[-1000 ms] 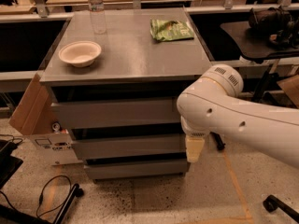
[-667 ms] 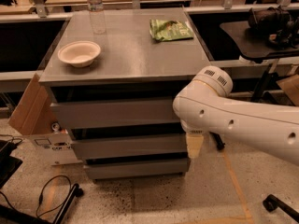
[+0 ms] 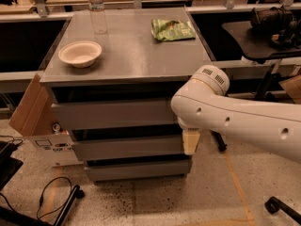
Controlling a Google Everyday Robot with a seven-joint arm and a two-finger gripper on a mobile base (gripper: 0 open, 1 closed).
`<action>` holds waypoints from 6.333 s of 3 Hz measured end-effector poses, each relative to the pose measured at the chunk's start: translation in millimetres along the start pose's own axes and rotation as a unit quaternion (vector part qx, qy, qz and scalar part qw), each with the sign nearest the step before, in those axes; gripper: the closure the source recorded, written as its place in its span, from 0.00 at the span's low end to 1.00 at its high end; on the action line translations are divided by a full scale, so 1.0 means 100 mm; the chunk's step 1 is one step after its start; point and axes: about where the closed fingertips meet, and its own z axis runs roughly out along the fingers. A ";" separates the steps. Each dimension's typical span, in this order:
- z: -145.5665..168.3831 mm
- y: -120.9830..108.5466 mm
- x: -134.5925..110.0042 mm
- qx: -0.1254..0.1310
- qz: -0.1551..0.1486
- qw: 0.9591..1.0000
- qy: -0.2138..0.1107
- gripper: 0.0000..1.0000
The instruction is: Open top drawer
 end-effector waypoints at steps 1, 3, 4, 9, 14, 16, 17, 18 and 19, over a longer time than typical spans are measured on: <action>0.17 -0.23 -0.19 0.010 -0.008 1.000 -0.021 0.00; 0.67 -0.52 -0.27 -0.026 0.005 0.999 -0.035 0.00; 0.84 -0.63 -0.24 -0.057 0.013 0.997 -0.040 0.13; 0.38 -0.46 0.13 -0.084 0.033 0.996 0.012 0.82; 0.42 -0.43 0.15 -0.088 0.032 0.996 0.014 0.00; 0.10 0.39 0.06 -0.158 0.068 0.985 -0.005 0.45; -0.37 0.67 0.00 -0.169 0.074 0.983 0.000 0.68; -0.66 0.81 -0.04 -0.172 0.072 0.982 -0.001 0.92; -0.67 0.80 -0.03 -0.171 0.073 0.983 -0.001 0.90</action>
Offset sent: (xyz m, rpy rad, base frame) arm 0.0921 0.0303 -0.0414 0.0801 0.0207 0.0376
